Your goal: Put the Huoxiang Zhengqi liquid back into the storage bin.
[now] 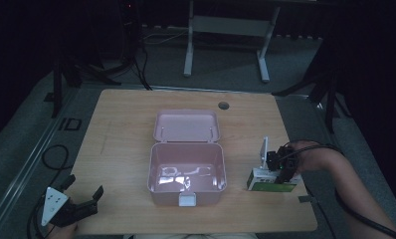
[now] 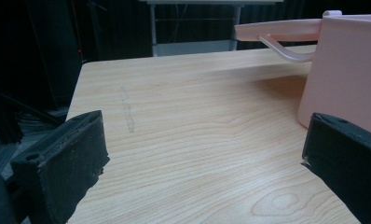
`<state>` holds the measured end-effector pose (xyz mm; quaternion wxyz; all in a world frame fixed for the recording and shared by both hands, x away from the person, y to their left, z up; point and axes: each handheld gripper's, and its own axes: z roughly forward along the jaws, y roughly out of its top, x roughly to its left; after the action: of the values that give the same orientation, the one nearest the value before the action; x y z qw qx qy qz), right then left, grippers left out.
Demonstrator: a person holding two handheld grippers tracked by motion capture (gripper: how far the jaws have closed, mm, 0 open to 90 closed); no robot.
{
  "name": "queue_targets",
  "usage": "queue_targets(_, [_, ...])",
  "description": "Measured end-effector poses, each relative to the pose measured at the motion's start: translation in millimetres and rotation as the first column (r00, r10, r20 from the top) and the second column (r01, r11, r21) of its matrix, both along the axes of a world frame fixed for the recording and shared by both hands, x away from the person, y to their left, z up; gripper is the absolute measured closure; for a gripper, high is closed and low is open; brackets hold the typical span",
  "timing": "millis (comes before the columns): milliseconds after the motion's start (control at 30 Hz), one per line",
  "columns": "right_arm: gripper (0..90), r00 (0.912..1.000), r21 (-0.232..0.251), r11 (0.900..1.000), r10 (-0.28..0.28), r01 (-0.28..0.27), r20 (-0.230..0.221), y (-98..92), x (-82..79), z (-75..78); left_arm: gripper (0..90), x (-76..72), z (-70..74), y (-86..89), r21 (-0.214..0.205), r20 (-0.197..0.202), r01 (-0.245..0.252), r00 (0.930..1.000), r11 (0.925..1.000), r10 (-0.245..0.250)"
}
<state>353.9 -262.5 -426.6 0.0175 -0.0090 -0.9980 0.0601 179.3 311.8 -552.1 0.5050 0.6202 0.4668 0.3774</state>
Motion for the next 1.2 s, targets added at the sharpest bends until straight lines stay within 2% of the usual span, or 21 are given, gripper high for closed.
queue_targets(167, [62.4,0.9998,0.018,0.9998,-0.011,0.011,0.016,3.7,-3.8,17.0,0.1,0.1,0.1,-0.5,0.002,0.0,0.0,1.0,1.0,0.0])
queue_targets(767, [62.4,0.9984,0.012,0.9997,-0.021,0.021,0.053,22.4,-11.1,71.1,0.1,0.8,-0.4,-1.7,0.016,-0.008,0.005,1.0,0.9999,-0.004])
queue_targets(800, [62.4,0.9978,0.013,0.9997,-0.023,0.022,0.062,26.9,-11.4,81.0,0.1,0.9,-0.4,-1.7,0.017,-0.008,0.005,1.0,0.9999,-0.004])
queue_targets(1200, [62.4,0.9974,0.021,0.9997,-0.014,0.013,0.07,49.8,-9.5,98.7,0.1,0.9,-0.5,-2.2,0.024,-0.009,0.009,0.9999,0.9997,-0.009])
